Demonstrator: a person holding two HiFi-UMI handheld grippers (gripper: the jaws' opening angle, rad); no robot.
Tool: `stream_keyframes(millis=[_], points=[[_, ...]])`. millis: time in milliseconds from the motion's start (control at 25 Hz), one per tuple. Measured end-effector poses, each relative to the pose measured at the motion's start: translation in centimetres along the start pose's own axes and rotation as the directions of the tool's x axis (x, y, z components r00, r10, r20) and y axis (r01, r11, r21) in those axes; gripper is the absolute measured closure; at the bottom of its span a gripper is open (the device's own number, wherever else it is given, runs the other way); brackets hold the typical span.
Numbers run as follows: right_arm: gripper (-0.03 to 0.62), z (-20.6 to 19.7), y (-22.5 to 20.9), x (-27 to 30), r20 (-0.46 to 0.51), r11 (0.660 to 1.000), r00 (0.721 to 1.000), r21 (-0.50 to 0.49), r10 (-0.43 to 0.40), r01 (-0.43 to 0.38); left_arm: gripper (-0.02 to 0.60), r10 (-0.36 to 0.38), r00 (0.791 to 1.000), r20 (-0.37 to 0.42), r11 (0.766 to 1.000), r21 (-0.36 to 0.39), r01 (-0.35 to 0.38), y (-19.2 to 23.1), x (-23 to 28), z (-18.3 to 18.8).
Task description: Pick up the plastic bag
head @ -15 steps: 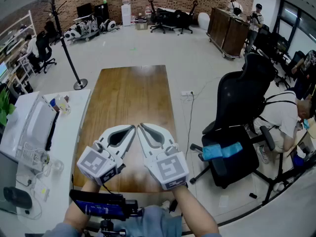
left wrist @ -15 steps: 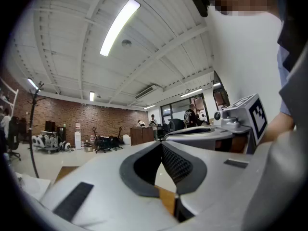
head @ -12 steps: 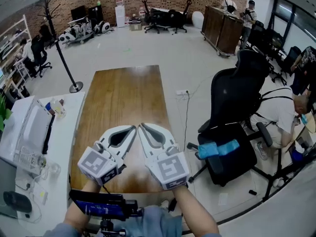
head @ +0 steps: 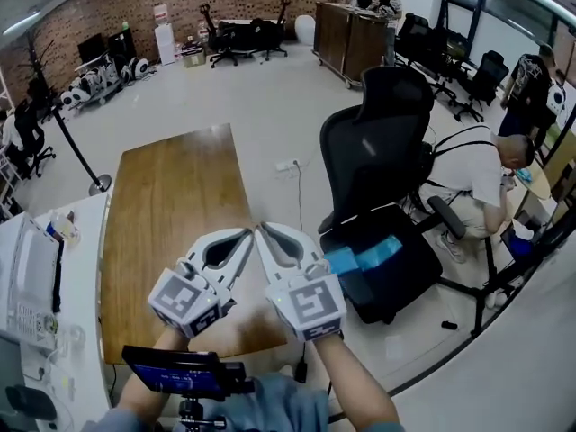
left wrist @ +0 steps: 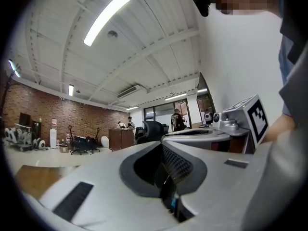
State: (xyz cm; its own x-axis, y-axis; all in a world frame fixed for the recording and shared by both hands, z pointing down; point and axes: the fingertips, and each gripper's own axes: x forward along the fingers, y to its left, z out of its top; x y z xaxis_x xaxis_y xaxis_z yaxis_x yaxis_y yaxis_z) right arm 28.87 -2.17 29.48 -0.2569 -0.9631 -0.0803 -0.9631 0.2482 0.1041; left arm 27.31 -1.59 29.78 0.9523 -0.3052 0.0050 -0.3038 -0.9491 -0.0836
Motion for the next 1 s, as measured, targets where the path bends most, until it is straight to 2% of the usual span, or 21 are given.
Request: stream_keyframes(millis=[320, 520, 680, 760, 1000], points=[[0.562, -1.0, -6.9, -4.8, -0.002, 0.989, 0.99, 0.025, -0.143, 0.143, 0.574, -0.081, 0.997, 0.004, 0.996, -0.023, 0.081, -4.5, 5.5, -0.8], [0.562, -2.4, -9.6, -6.8, -0.023, 0.979, 0.98, 0.038, -0.199, 0.2, 0.574, -0.127, 0.992, -0.011, 0.991, -0.04, 0.127, -6.5, 8.0, -2.1], [0.562, -4.5, -11.6, -8.4, -0.031, 0.965, 0.968, 0.081, -0.248, 0.25, 0.574, -0.165, 0.986, -0.037, 0.986, -0.037, 0.164, -7.6, 9.6, -4.2], [0.56, -5.9, -12.3, -9.0, -0.039, 0.957, 0.963, 0.112, -0.266, 0.268, 0.545, -0.186, 0.981, -0.061, 0.982, -0.041, 0.183, -8.1, 10.3, -5.7], [0.526, -10.9, -14.3, -10.3, -0.111, 0.923, 0.943, 0.199, -0.312, 0.329, 0.545, -0.188, 0.976, -0.11, 0.98, -0.079, 0.18, -8.5, 12.4, -9.7]])
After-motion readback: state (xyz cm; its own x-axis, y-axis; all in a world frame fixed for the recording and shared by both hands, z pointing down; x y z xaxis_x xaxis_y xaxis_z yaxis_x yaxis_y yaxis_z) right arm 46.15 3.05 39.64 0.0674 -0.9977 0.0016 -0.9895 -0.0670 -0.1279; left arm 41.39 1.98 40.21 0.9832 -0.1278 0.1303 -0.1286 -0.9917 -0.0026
